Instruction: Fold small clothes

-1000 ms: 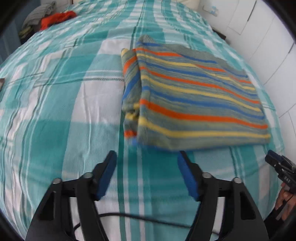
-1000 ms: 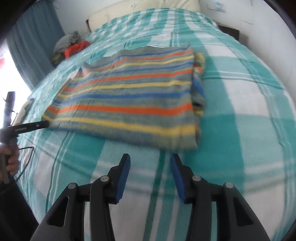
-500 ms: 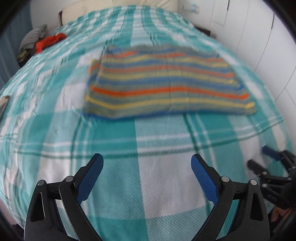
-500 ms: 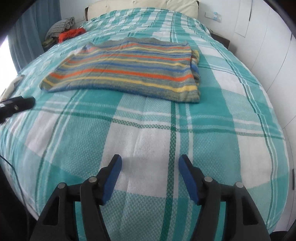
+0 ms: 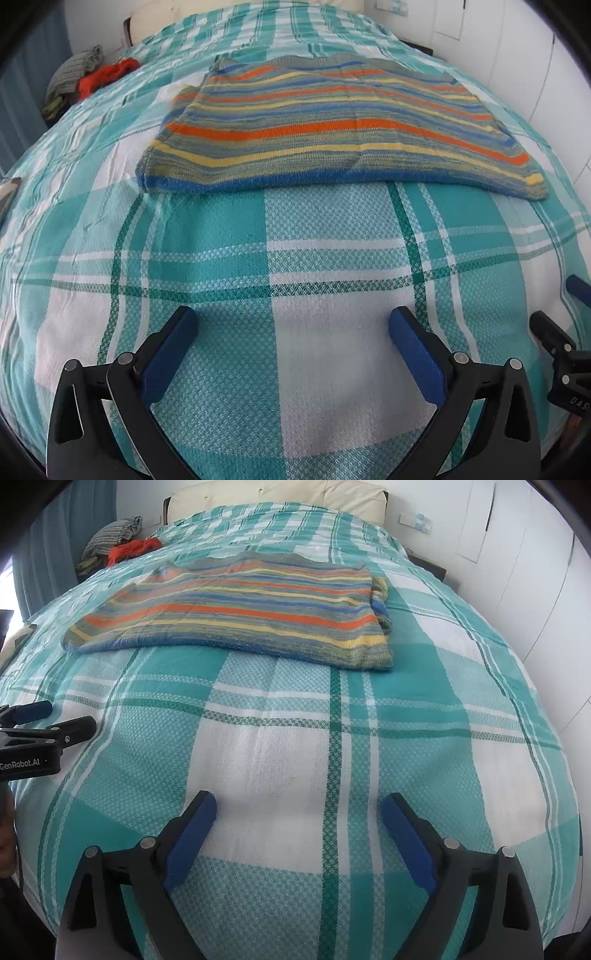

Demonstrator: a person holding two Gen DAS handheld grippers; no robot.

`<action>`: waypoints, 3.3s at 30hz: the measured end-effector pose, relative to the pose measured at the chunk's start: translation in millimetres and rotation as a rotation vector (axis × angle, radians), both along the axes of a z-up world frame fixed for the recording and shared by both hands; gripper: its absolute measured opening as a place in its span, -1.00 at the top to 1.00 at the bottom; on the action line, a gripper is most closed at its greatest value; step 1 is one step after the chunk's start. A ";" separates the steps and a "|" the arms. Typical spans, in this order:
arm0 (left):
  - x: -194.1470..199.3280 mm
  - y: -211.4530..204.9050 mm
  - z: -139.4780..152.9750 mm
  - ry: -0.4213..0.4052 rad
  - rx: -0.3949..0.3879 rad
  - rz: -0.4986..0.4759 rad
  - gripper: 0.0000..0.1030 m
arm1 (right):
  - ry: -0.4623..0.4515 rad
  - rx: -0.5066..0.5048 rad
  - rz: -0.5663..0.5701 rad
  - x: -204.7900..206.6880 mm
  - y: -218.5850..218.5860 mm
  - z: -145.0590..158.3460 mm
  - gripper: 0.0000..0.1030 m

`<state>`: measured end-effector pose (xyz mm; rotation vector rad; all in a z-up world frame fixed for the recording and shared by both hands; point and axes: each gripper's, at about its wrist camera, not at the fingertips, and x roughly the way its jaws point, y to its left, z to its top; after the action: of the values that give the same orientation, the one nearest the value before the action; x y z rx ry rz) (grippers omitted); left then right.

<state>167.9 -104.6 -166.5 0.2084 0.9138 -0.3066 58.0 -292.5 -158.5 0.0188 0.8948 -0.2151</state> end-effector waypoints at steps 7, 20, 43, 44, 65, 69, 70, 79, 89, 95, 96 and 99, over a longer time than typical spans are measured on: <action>0.7 0.0 -0.3 0.000 0.002 0.001 -0.99 | 0.002 0.001 -0.004 0.0 -0.3 -0.4 -0.80; 0.5 -3.8 15.3 0.056 0.053 -0.042 -0.95 | 0.050 0.058 0.022 -0.3 -6.6 5.8 -0.81; 12.8 -232.0 25.3 -0.188 0.057 -0.532 0.55 | 0.039 0.765 0.065 250.1 -219.6 35.7 0.39; 13.1 -230.5 27.2 -0.197 0.059 -0.514 0.81 | 0.054 0.770 0.060 256.8 -219.2 33.1 0.78; 60.9 62.2 63.1 -0.018 -0.413 0.133 0.85 | -0.003 0.563 0.455 341.3 67.1 124.0 0.80; 74.6 87.3 47.9 0.019 -0.429 0.199 0.83 | 0.021 0.537 0.471 353.9 109.7 106.1 0.79; 78.8 89.8 45.7 0.029 -0.423 0.203 0.70 | 0.027 0.555 0.472 358.1 115.8 101.2 0.74; 58.0 120.0 66.7 -0.008 -0.456 0.212 -0.55 | -0.061 0.677 0.434 329.5 82.8 118.6 0.09; 91.8 121.7 33.2 0.138 -0.364 0.293 -0.11 | 0.101 0.412 0.618 202.1 78.9 63.9 0.28; 53.2 141.7 52.8 0.094 -0.295 0.316 -0.56 | 0.005 0.408 0.441 149.9 55.1 58.9 0.07; 44.4 144.3 52.4 0.094 -0.305 0.307 -0.59 | -0.027 0.405 0.422 138.7 51.7 64.9 -0.12; 26.0 139.1 43.6 0.099 -0.283 0.269 -0.67 | -0.076 0.325 0.384 101.7 49.3 71.0 -0.37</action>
<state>193.9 34.5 -122.9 -0.1915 0.9718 -0.1940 159.7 -243.1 -87.5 0.1546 0.8330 0.2890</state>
